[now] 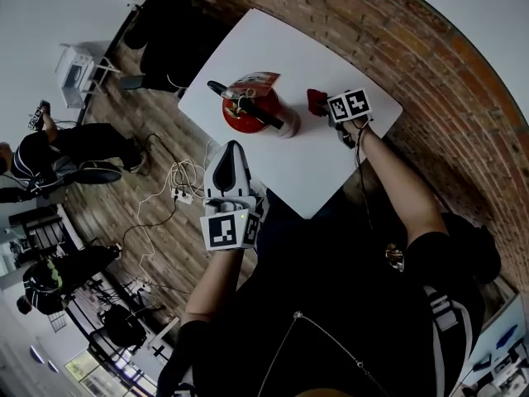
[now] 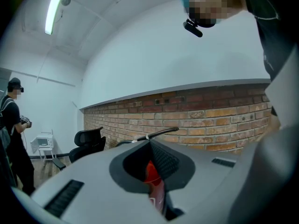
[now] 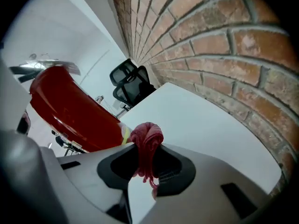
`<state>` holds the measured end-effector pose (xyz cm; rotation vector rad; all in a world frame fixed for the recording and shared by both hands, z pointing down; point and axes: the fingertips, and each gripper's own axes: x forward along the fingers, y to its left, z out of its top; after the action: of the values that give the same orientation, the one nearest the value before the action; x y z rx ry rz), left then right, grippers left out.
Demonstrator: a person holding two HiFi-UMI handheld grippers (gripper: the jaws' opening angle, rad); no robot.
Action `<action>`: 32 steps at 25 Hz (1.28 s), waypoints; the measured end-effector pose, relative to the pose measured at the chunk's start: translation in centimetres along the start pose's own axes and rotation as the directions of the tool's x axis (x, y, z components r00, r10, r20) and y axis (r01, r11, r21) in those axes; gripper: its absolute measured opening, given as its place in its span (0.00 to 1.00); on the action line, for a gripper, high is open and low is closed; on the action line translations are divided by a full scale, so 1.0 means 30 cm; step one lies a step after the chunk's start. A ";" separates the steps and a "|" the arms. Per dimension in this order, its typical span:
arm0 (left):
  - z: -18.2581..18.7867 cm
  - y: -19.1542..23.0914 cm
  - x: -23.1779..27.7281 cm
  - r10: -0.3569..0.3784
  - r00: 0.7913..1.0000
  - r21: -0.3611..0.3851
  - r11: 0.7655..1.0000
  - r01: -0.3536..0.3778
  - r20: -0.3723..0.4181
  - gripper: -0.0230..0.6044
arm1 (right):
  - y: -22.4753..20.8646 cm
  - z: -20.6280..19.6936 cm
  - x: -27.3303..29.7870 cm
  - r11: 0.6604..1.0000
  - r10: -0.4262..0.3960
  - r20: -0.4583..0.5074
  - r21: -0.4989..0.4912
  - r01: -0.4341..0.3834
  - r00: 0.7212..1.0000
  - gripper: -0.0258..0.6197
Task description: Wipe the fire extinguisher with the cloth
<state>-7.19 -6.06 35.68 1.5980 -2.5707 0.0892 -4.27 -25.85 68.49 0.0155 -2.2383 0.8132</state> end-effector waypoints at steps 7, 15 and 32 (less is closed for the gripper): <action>-0.043 0.023 -0.004 0.036 0.998 0.014 0.999 -0.035 -0.042 0.05 | -0.046 -0.120 0.201 0.998 0.064 -0.193 0.022 -0.061 0.979 0.20; -0.097 0.034 -0.027 0.064 0.994 0.015 0.998 -0.063 -0.092 0.05 | -0.092 -0.213 0.361 0.995 0.097 -0.339 0.068 -0.078 0.936 0.20; -0.147 0.052 -0.060 0.058 0.991 0.046 0.998 -0.053 -0.118 0.05 | -0.069 -0.217 0.447 0.982 0.175 -0.411 0.138 -0.128 0.895 0.20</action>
<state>-7.51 -3.29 39.83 1.4861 -2.5381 0.2386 -9.30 -20.85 81.77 -0.2645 -1.7986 0.9225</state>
